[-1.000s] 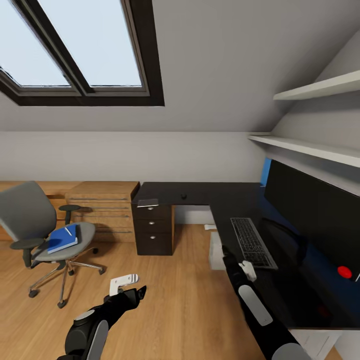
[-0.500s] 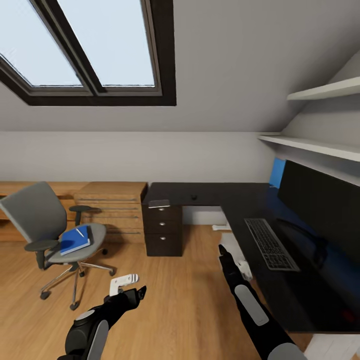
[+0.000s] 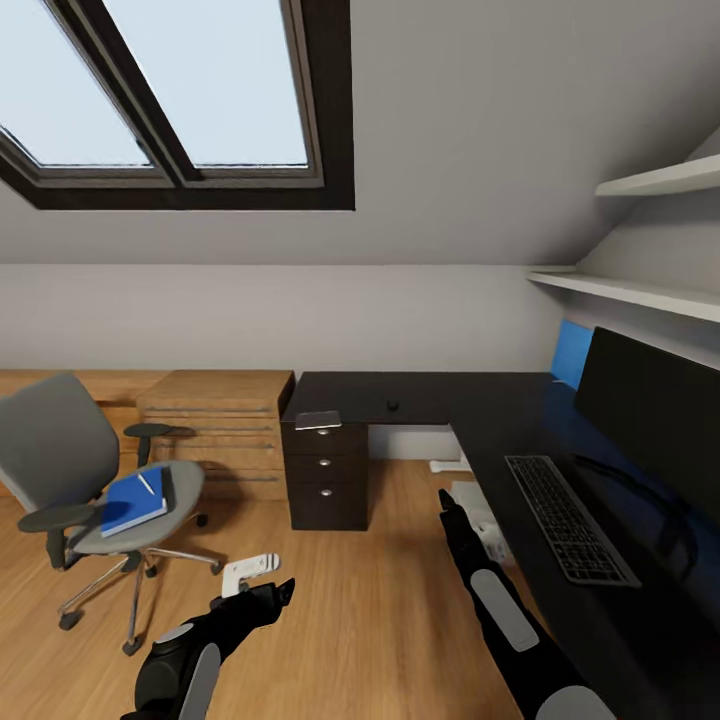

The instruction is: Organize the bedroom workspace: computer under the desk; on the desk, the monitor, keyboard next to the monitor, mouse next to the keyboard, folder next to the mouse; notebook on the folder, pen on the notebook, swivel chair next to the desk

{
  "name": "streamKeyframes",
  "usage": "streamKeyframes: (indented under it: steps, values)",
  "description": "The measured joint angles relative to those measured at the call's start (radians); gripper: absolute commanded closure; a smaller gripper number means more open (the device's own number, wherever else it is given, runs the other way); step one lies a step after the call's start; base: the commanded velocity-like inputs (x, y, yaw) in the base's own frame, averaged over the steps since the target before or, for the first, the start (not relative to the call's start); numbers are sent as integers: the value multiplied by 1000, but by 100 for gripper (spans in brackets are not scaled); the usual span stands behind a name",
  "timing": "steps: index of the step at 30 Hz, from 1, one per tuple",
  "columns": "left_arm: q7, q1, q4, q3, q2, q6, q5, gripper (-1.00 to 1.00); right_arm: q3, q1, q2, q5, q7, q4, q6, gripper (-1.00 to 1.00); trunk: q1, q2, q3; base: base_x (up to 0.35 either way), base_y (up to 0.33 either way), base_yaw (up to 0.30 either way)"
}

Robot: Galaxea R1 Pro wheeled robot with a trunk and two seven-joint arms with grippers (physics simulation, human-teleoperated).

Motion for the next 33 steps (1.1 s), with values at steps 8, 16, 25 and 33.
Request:
streamKeyframes:
  steps: [8,16,25,33]
  values:
    - [0,0,-5,1,2,-21,0,-100,3,0,1,2,-1,-2,0,-100,0,0,0,329,0,0]
    - [0,0,-5,1,2,-22,0,-100,4,2,0,6,-4,-52,0,-100,0,0,0,329,0,0]
    - [0,0,-5,1,2,-22,0,-100,4,2,-1,7,-5,-55,0,-100,0,0,0,330,0,0]
    - [-1,0,-5,1,2,-22,0,-100,4,2,-2,7,-9,-59,0,-100,0,0,0,332,0,0]
